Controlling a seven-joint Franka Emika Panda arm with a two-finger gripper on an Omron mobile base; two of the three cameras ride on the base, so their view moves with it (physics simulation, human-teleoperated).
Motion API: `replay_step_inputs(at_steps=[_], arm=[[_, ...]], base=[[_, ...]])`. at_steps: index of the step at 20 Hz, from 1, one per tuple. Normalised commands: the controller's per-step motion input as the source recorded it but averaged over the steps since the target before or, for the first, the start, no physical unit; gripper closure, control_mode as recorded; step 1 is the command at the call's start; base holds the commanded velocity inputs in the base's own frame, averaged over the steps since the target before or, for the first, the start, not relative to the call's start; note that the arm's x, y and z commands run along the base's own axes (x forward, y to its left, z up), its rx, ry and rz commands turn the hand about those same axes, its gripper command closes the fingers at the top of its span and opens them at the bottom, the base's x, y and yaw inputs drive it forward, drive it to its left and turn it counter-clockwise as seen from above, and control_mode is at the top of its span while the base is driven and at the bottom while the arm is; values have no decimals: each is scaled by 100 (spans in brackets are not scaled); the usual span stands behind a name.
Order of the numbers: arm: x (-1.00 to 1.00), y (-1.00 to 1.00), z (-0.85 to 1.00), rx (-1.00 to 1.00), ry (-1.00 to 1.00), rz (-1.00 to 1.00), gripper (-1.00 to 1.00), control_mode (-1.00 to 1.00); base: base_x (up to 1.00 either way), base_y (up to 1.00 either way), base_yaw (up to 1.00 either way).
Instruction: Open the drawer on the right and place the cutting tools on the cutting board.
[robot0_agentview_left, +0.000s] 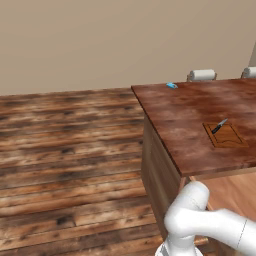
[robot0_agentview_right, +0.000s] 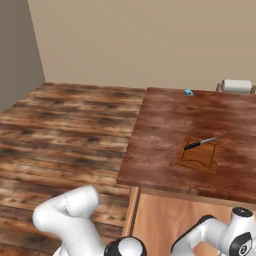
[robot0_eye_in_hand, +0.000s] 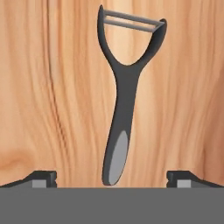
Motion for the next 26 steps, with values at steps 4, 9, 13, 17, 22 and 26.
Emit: replay_step_inputs(at_steps=[4,9,13,17,22,26], arm=[[0,-15,-22,9,6,3,-100,-100],[0,-10,-19,9,4,3,-100,-100],[0,-6,-22,7,2,1,-100,-100],[0,-1,-30,5,1,0,-100,-100],[0,0,-29,4,0,0,-100,-100],[0,-1,-24,1,0,0,100,-100]], base=[[0,0,0],[0,0,0],[0,0,0],[0,0,0],[0,0,0],[0,0,0]])
